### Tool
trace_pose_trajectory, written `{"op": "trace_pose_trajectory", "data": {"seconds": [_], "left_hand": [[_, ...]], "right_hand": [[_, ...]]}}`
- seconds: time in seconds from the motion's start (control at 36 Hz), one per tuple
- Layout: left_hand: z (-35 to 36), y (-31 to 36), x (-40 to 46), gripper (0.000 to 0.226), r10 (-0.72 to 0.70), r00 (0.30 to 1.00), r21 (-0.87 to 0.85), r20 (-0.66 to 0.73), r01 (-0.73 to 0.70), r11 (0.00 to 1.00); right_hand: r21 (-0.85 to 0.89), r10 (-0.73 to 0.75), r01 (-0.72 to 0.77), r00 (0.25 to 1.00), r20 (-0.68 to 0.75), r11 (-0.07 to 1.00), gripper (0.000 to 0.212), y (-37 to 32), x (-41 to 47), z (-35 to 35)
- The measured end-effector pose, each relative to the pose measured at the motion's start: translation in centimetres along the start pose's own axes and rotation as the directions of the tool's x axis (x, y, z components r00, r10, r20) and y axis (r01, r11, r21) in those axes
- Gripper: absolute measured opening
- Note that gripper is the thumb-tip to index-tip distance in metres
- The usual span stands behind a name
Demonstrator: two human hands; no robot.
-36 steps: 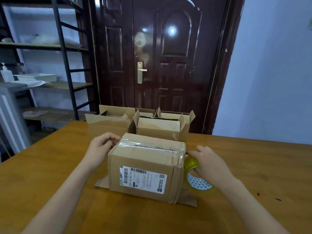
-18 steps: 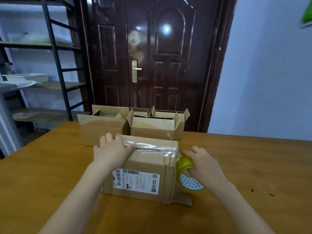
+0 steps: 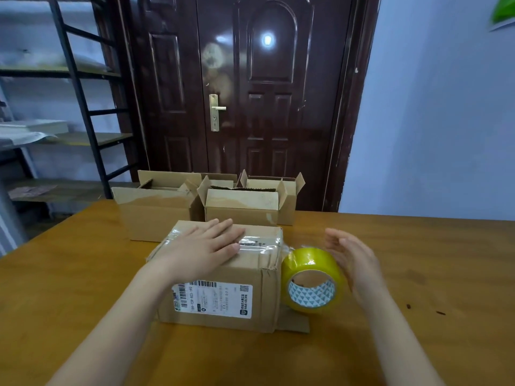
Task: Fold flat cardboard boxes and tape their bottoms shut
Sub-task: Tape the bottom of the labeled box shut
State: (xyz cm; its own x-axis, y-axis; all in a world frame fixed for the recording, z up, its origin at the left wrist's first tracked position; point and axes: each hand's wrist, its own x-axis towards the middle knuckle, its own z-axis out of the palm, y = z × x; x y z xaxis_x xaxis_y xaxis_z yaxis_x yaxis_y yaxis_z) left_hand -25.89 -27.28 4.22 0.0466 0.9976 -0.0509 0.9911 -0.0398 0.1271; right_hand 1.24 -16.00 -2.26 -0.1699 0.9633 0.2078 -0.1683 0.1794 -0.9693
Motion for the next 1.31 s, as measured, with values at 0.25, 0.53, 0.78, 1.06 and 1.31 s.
{"op": "trace_pose_trajectory", "data": {"seconds": [0.25,0.53,0.78,1.06,1.31], "left_hand": [[-0.3,-0.2,-0.5,0.049,-0.006,1.000,-0.031,0.001,0.006,0.999],[-1.2,-4.5,-4.2,0.080,-0.052,0.999,-0.175,-0.004,0.051,0.983],[-1.2,-6.7,-5.8,0.051,-0.143,0.989,-0.198,-0.033,0.134,0.971],[-1.7,-9.2,-7.3,0.065,-0.218,0.974,-0.239,-0.060,0.198,0.951],[-1.8,-8.1,-7.6,0.051,-0.248,0.962,-0.132,-0.116,0.233,0.964]], "right_hand": [[-0.250,0.209,-0.151,0.952,0.225,0.956,0.046,3.5,2.1,0.4],[-0.696,0.135,0.169,0.923,0.359,0.698,0.029,3.7,3.2,3.6],[-0.879,0.185,0.410,0.870,0.457,0.243,0.030,4.3,3.3,7.1],[-0.841,0.116,0.222,0.942,0.316,0.493,0.014,5.3,3.0,5.5],[-0.694,0.121,0.054,0.972,0.201,0.718,0.023,2.6,2.5,3.0]]}}
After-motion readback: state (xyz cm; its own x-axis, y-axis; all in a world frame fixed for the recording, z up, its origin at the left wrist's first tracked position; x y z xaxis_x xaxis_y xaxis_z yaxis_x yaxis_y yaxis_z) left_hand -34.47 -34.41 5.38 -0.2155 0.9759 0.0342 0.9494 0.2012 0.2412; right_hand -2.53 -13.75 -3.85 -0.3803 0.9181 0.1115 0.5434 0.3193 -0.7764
